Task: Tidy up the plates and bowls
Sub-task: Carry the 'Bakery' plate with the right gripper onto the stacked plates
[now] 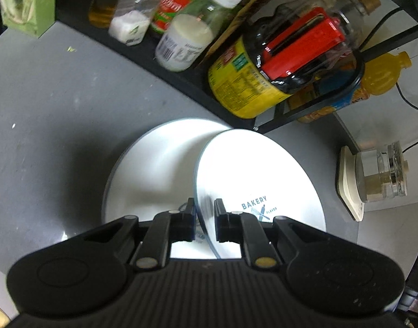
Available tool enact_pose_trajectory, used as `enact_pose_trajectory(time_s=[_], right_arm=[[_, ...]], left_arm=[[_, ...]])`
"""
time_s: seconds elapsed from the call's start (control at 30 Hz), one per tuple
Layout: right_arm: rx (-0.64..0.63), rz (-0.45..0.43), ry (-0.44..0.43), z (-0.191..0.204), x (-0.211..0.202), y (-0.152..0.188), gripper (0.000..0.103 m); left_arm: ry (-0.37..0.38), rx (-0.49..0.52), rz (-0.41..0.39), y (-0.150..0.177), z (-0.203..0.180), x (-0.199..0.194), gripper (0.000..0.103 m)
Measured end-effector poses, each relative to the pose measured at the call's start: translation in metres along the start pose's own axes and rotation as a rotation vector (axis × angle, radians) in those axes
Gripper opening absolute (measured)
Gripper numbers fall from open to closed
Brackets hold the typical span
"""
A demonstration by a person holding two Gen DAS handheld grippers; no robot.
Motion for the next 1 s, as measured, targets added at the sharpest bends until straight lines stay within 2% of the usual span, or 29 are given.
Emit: enact_pose_trajectory(time_s=[0.67,0.83,1.0], right_arm=[[-0.038,0.068,0.045,0.016,0.02,0.035,0.014],[-0.031,0.083,0.059,0.014,0.026,0.039,0.012],[-0.04,0.083,0.058,0.016,0.027,0.041,0.012]], left_arm=[[-0.033,-0.034,0.034,0.019,0.036,0.002,0.011],[-0.08,-0.001,0.047,0.019,0.038,0.005,0.011],[-0.133,0.022,0.039,0.008,0.033,-0.006,0.016]])
Point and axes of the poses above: each gripper's, at about its wrist camera, not at the fingertips, and x roughly the way its jaws point, z to its left, y to its underside, the point moved 5 cm from there along x, roughly the way its jaws point, and after that the axes turned 14 degrees about y, right-handed, at the moved point
